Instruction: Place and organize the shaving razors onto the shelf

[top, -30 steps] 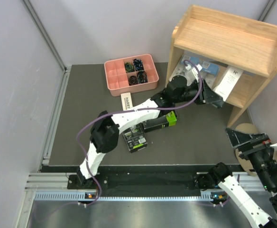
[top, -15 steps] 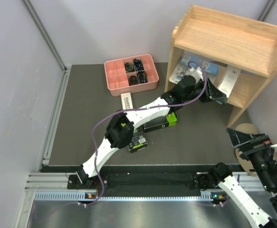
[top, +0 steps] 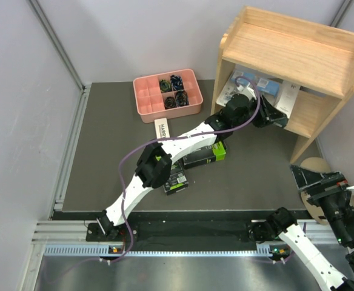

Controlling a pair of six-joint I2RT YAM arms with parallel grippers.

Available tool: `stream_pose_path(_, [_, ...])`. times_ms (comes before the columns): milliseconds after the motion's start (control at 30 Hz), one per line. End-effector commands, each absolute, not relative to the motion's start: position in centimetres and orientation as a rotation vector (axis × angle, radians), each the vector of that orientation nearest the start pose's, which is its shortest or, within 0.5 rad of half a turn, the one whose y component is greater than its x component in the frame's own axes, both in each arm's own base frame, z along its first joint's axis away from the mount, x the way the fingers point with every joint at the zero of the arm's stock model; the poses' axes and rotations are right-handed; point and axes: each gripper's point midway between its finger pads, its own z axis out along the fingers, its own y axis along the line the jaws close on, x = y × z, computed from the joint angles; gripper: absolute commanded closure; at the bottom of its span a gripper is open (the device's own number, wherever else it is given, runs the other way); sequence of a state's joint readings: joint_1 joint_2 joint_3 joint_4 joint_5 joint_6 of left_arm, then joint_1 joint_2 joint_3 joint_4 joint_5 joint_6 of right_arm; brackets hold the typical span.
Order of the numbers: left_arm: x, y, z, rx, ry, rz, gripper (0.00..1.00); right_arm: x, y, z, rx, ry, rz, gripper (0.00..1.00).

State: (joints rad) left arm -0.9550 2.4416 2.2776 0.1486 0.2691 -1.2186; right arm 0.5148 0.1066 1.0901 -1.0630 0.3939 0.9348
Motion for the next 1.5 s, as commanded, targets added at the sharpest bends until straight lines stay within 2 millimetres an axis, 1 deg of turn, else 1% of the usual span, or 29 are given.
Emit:
stream_pose_path(0, [34.9,-61.8,32.5,-0.020,1.836,-1.855,0.58,8.7,0.5,34.5,0.648,1.527,0.783,0.01])
stream_pose_path(33, [34.9,-61.7,32.4,-0.017,1.843,-1.853,0.57,8.7,0.5,34.5,0.645,1.530,0.784,0.01])
stream_pose_path(67, [34.8,-61.7,32.5,-0.008,1.841,-1.851,0.54,8.7,0.5,34.5,0.646,1.530,0.782,0.01])
stream_pose_path(333, [34.8,-61.4,33.1,-0.008,1.842,-1.840,0.45,8.7,0.5,34.3,0.649,1.532,0.783,0.01])
stream_pose_path(533, [33.9,-61.1,33.8,0.031,1.851,-1.836,0.38,8.7,0.6,34.0,0.651,1.538,0.783,0.01])
stream_pose_path(600, [33.8,-60.9,34.0,0.047,1.856,-1.820,0.36,8.7,0.6,34.0,0.652,1.538,0.781,0.01])
stream_pose_path(733, [33.5,-60.4,33.9,0.071,1.890,-1.777,0.29,8.7,0.6,33.9,0.649,1.541,0.781,0.01])
stream_pose_path(800, [33.4,-60.1,34.4,0.089,1.878,-1.756,0.27,8.6,0.5,33.9,0.653,1.536,0.781,0.01])
stream_pose_path(833, [33.4,-60.0,33.8,0.093,1.891,-1.741,0.25,8.6,0.4,33.9,0.656,1.536,0.776,0.01])
stream_pose_path(867, [33.3,-59.6,34.4,0.093,1.881,-1.737,0.22,8.6,0.4,33.9,0.656,1.536,0.776,0.01])
stream_pose_path(933, [33.3,-59.4,33.8,0.092,1.898,-1.714,0.20,8.6,0.4,34.0,0.655,1.533,0.779,0.01])
stream_pose_path(1000, [33.1,-59.1,33.9,0.094,1.907,-1.706,0.17,8.6,0.3,33.9,0.657,1.535,0.777,0.01])
stream_pose_path(1067, [32.9,-59.1,33.4,0.104,1.931,-1.700,0.15,8.6,0.4,33.9,0.656,1.536,0.778,0.01])
stream_pose_path(1200, [32.6,-59.1,33.6,0.120,1.931,-1.711,0.09,8.6,0.4,33.7,0.657,1.540,0.774,0.01])
stream_pose_path(1233, [32.5,-59.0,32.9,0.119,1.962,-1.692,0.08,8.6,0.4,33.8,0.657,1.538,0.775,0.01])
stream_pose_path(1467, [32.0,-58.5,32.9,0.153,1.987,-1.653,0.05,8.9,0.8,33.5,0.651,1.551,0.784,0.01])
